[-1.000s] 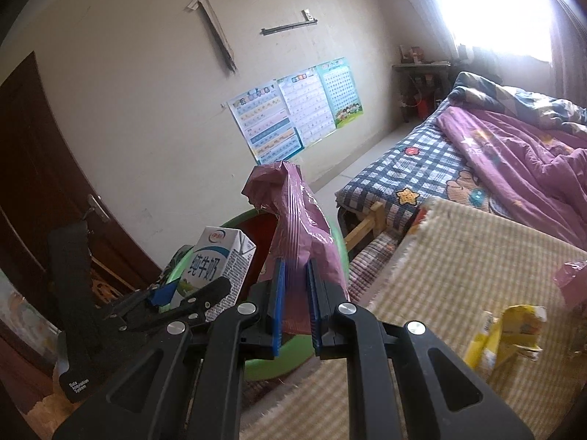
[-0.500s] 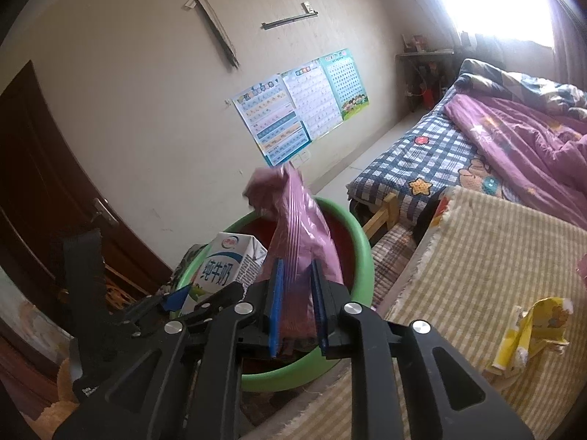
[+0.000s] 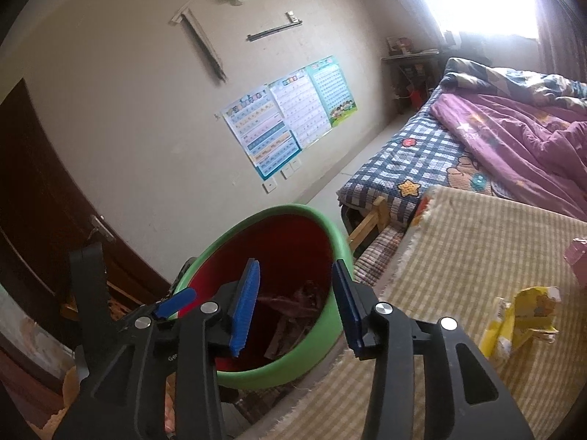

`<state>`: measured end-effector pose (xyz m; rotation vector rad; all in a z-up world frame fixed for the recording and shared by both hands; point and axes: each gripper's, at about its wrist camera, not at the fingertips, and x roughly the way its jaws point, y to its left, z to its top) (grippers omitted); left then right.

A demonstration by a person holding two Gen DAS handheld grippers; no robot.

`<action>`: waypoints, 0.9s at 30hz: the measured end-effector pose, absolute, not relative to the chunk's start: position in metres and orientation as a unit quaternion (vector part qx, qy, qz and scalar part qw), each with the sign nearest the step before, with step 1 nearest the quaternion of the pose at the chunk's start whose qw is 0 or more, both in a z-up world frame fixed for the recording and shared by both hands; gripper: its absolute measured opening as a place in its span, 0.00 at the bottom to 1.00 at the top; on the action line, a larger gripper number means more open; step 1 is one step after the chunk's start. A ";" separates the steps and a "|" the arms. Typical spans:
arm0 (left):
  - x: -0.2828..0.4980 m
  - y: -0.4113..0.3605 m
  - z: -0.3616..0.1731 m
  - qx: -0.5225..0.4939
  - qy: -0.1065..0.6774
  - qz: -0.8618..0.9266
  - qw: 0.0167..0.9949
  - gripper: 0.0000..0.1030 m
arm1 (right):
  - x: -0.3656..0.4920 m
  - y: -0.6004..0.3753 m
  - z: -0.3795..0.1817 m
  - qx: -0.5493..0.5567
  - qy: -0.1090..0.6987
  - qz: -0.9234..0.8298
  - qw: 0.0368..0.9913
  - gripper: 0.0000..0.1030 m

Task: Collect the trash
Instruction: 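Carry the carton and pink bag over the red bucket and open both grippers, then move both tools back to the mat toward the remaining wrappers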

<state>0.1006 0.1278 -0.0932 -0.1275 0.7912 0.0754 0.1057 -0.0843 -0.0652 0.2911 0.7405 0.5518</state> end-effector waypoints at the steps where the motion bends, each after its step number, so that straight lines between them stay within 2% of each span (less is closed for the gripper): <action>1: 0.100 0.127 -0.093 -0.061 0.384 0.037 0.921 0.66 | 0.105 -0.089 -0.065 0.142 0.355 0.262 0.886 0.41; 11: 0.087 0.106 -0.086 -0.019 0.351 0.055 0.934 0.66 | 0.068 -0.185 -0.072 0.150 0.362 0.172 0.904 0.42; 14: 0.081 0.082 -0.074 -0.019 0.341 0.031 0.939 0.66 | 0.053 -0.226 -0.087 0.152 0.377 0.121 0.906 0.42; 17: 0.077 0.049 -0.067 -0.012 0.335 -0.013 0.942 0.70 | 0.039 -0.269 -0.104 0.176 0.395 0.073 0.899 0.42; 27: 0.116 -0.087 -0.113 0.018 0.424 -0.171 0.889 0.70 | 0.004 -0.348 -0.108 0.205 0.393 0.009 0.896 0.43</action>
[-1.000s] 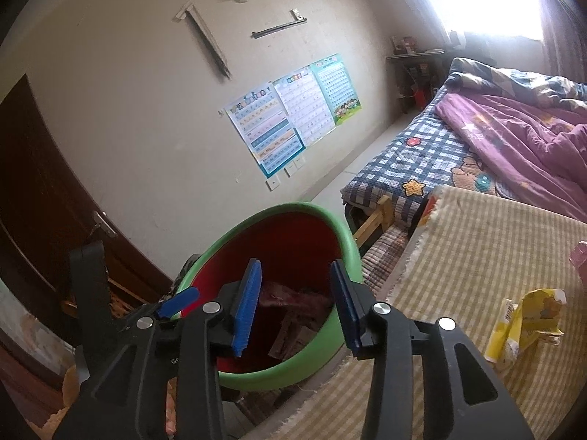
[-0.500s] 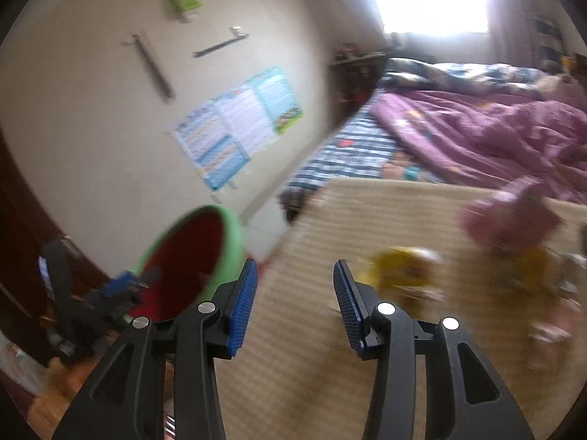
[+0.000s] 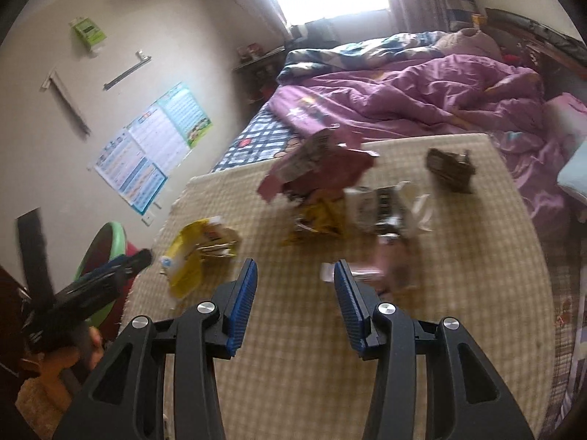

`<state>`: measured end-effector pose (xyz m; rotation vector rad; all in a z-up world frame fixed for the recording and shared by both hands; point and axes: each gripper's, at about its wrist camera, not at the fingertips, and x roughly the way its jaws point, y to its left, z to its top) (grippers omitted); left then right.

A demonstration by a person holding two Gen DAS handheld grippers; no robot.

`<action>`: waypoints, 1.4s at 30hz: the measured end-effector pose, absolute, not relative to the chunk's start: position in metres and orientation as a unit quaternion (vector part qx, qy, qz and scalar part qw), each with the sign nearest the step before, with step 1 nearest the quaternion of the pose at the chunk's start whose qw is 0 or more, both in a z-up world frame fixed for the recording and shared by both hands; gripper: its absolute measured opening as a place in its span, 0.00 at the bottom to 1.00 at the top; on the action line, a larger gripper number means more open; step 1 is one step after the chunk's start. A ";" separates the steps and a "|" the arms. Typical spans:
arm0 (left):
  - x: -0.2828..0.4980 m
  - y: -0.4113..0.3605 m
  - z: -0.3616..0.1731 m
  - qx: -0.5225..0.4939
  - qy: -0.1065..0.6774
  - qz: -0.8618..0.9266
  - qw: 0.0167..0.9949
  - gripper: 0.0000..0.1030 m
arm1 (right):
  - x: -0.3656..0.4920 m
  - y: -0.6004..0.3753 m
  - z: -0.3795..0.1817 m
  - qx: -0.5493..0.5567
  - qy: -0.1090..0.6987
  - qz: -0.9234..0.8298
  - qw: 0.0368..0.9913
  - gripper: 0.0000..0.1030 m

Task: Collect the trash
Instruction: 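Move both tools back to the mat toward the remaining wrappers, then grasp the yellow bear-print snack bag with the left gripper while the right grasps a yellow-black wrapper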

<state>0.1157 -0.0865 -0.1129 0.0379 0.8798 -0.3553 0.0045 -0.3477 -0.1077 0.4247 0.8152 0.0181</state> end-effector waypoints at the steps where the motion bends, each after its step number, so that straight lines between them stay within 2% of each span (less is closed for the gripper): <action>1: 0.121 -0.094 -0.118 0.018 0.434 -0.174 0.884 0.70 | 0.002 -0.353 -0.109 0.208 0.394 0.005 0.895 0.43; 7: 0.145 -0.111 -0.150 0.004 0.491 -0.166 0.855 0.70 | -0.003 -0.377 -0.118 0.222 0.402 -0.014 0.888 0.47; 8: 0.146 -0.110 -0.151 -0.006 0.492 -0.170 0.854 0.64 | -0.004 -0.380 -0.119 0.223 0.403 -0.017 0.887 0.47; 9: 0.145 -0.110 -0.152 -0.015 0.493 -0.176 0.852 0.53 | -0.004 -0.383 -0.120 0.226 0.404 -0.021 0.886 0.48; 12: 0.140 -0.110 -0.147 -0.022 0.494 -0.185 0.849 0.35 | -0.003 -0.386 -0.125 0.233 0.408 -0.030 0.883 0.48; 13: 0.138 -0.110 -0.145 -0.015 0.493 -0.183 0.850 0.23 | -0.003 -0.387 -0.126 0.234 0.408 -0.031 0.882 0.48; 14: 0.136 -0.111 -0.145 -0.006 0.496 -0.181 0.849 0.19 | -0.001 -0.387 -0.125 0.233 0.407 -0.029 0.883 0.48; 24: 0.090 -0.079 -0.133 -0.043 0.494 -0.163 0.853 0.19 | 0.046 -0.352 -0.115 0.174 0.394 0.019 0.903 0.48; 30: 0.080 -0.067 -0.131 -0.042 0.493 -0.146 0.857 0.21 | 0.077 -0.337 -0.131 0.148 0.410 0.022 0.900 0.48; 31: 0.080 -0.067 -0.130 -0.042 0.492 -0.145 0.857 0.22 | 0.080 -0.335 -0.135 0.147 0.417 0.022 0.897 0.48; 33: 0.081 -0.066 -0.131 -0.039 0.492 -0.149 0.857 0.34 | 0.086 -0.334 -0.142 0.147 0.432 0.021 0.890 0.48; 37: 0.082 -0.067 -0.131 -0.038 0.487 -0.152 0.859 0.49 | 0.089 -0.337 -0.150 0.148 0.441 0.015 0.885 0.46; 40: 0.084 -0.071 -0.133 -0.036 0.487 -0.161 0.858 0.57 | 0.087 -0.339 -0.151 0.150 0.441 0.013 0.885 0.34; 42: 0.087 -0.076 -0.138 -0.026 0.494 -0.168 0.853 0.58 | 0.086 -0.341 -0.151 0.155 0.442 0.015 0.884 0.21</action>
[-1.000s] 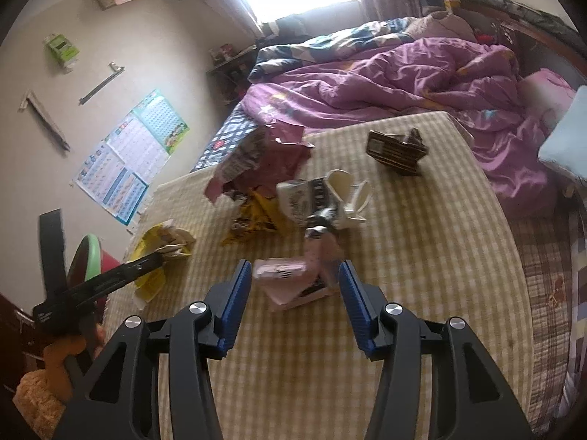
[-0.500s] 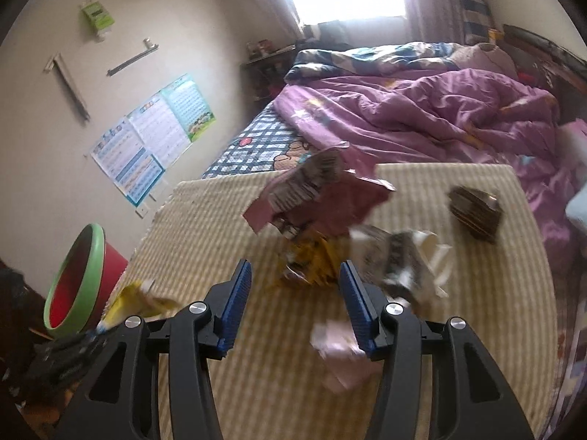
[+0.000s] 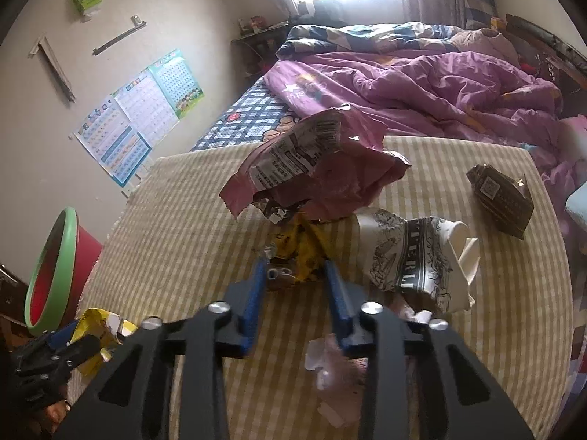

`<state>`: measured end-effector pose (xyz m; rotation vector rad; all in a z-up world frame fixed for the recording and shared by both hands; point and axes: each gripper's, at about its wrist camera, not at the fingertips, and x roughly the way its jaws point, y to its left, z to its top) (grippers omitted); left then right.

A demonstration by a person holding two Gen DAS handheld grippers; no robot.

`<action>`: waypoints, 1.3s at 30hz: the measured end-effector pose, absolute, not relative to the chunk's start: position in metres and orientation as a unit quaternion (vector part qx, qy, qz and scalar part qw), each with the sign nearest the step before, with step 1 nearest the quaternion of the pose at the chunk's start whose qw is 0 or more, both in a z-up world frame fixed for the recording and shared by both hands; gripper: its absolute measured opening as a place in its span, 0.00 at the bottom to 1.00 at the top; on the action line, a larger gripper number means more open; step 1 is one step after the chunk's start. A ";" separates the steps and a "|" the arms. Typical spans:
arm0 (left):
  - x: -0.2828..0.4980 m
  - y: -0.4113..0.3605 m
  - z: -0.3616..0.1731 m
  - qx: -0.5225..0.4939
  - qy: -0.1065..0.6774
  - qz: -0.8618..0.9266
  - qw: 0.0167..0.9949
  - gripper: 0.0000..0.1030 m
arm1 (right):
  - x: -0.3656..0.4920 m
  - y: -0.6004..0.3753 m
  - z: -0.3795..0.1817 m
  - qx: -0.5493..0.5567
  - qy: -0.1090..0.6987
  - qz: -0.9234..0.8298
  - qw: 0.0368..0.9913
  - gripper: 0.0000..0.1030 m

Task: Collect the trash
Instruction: 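Grasp the yellow bear-print snack bag with the left gripper while the right grasps a yellow-black wrapper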

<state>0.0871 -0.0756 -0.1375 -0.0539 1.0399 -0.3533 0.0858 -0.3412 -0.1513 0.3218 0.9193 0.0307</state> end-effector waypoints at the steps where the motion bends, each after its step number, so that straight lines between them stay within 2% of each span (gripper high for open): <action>1: 0.088 -0.078 -0.140 -0.022 0.497 -0.170 0.851 0.58 | 0.085 -0.342 -0.151 0.157 0.442 0.016 0.883 0.18; 3: 0.087 -0.079 -0.143 -0.023 0.501 -0.175 0.847 0.57 | 0.082 -0.342 -0.148 0.168 0.441 0.023 0.881 0.07; 4: 0.088 -0.080 -0.145 -0.025 0.503 -0.178 0.845 0.55 | 0.080 -0.343 -0.147 0.172 0.439 0.025 0.881 0.06; 5: 0.087 -0.080 -0.146 -0.028 0.505 -0.181 0.844 0.46 | 0.076 -0.344 -0.145 0.180 0.436 0.026 0.881 0.06; 7: 0.086 -0.078 -0.145 -0.030 0.503 -0.182 0.845 0.39 | 0.067 -0.346 -0.140 0.200 0.429 0.033 0.880 0.06; 9: 0.087 -0.075 -0.143 -0.031 0.498 -0.176 0.848 0.22 | 0.059 -0.342 -0.135 0.208 0.425 0.042 0.880 0.06; 13: 0.088 -0.065 -0.141 -0.045 0.498 -0.164 0.851 0.21 | 0.048 -0.335 -0.127 0.199 0.403 0.042 0.892 0.10; 14: 0.088 -0.063 -0.141 -0.047 0.497 -0.162 0.851 0.21 | 0.051 -0.337 -0.126 0.196 0.401 0.033 0.894 0.16; 15: 0.088 -0.063 -0.140 -0.048 0.496 -0.161 0.852 0.21 | 0.055 -0.337 -0.126 0.191 0.402 0.027 0.895 0.34; 17: 0.087 -0.063 -0.139 -0.049 0.494 -0.160 0.853 0.21 | 0.065 -0.338 -0.126 0.186 0.399 0.018 0.898 0.57; 28: 0.077 -0.051 -0.127 -0.055 0.479 -0.152 0.863 0.21 | 0.116 -0.328 -0.156 0.184 0.447 -0.001 0.875 0.57; 30: 0.075 -0.048 -0.125 -0.057 0.476 -0.148 0.865 0.21 | 0.116 -0.327 -0.160 0.189 0.453 0.002 0.871 0.40; 33: 0.074 -0.042 -0.122 -0.061 0.471 -0.141 0.868 0.21 | 0.110 -0.328 -0.159 0.204 0.451 0.008 0.869 0.34; 39: 0.075 -0.038 -0.117 -0.065 0.463 -0.137 0.873 0.21 | 0.088 -0.325 -0.134 0.213 0.424 0.031 0.880 0.33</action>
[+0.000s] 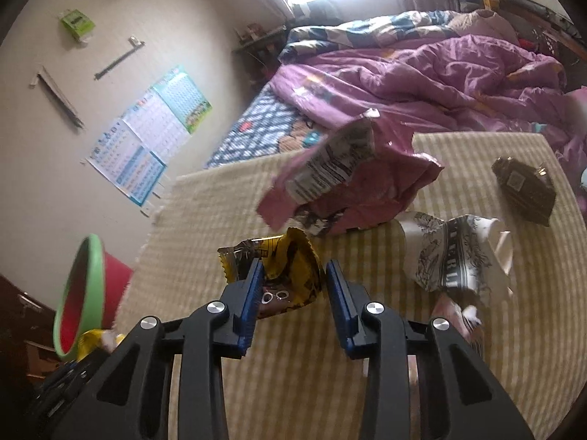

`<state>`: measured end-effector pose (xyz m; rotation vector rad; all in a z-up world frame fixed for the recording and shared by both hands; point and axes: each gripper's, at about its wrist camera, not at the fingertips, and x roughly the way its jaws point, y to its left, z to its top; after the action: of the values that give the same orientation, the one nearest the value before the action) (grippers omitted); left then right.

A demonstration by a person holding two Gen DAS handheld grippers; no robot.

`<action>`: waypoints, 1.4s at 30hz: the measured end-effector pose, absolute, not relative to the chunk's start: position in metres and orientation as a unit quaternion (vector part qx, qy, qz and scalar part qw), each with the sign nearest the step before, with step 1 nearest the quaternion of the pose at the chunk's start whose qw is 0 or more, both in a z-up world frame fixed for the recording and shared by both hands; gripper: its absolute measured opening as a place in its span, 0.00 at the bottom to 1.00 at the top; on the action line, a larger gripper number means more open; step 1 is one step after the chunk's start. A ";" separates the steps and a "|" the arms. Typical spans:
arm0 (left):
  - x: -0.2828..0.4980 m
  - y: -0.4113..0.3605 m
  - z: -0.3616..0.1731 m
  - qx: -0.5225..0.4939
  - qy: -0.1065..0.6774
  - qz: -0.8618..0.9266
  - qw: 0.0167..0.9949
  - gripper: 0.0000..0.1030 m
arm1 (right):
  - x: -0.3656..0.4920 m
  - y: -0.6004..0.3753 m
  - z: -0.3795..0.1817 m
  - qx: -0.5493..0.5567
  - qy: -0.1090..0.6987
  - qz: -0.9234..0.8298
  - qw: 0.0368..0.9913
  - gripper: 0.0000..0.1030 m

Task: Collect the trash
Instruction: 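Grasp the yellow bear-print snack bag with the left gripper while the right grasps a yellow-black wrapper, then carry both wrappers over the red bucket and open both grippers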

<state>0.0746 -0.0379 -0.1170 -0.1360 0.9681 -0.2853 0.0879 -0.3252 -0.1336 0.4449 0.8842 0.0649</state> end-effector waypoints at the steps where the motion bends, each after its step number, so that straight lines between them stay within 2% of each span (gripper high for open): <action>1: 0.075 -0.039 -0.116 -0.065 0.462 -0.137 0.874 0.21 | 0.083 -0.324 -0.128 0.214 0.420 0.037 0.881 0.33; 15: 0.074 -0.003 -0.071 -0.074 0.398 -0.088 0.910 0.21 | 0.055 -0.279 -0.067 0.182 0.365 0.094 0.908 0.34; 42: 0.078 0.053 -0.065 -0.102 0.375 -0.046 0.920 0.21 | 0.069 -0.189 -0.056 0.148 0.363 0.171 0.904 0.34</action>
<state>0.0778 0.0526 -0.0654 -0.2104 0.7701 -0.0955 0.0695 -0.1887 -0.0556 0.3067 0.7500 0.3533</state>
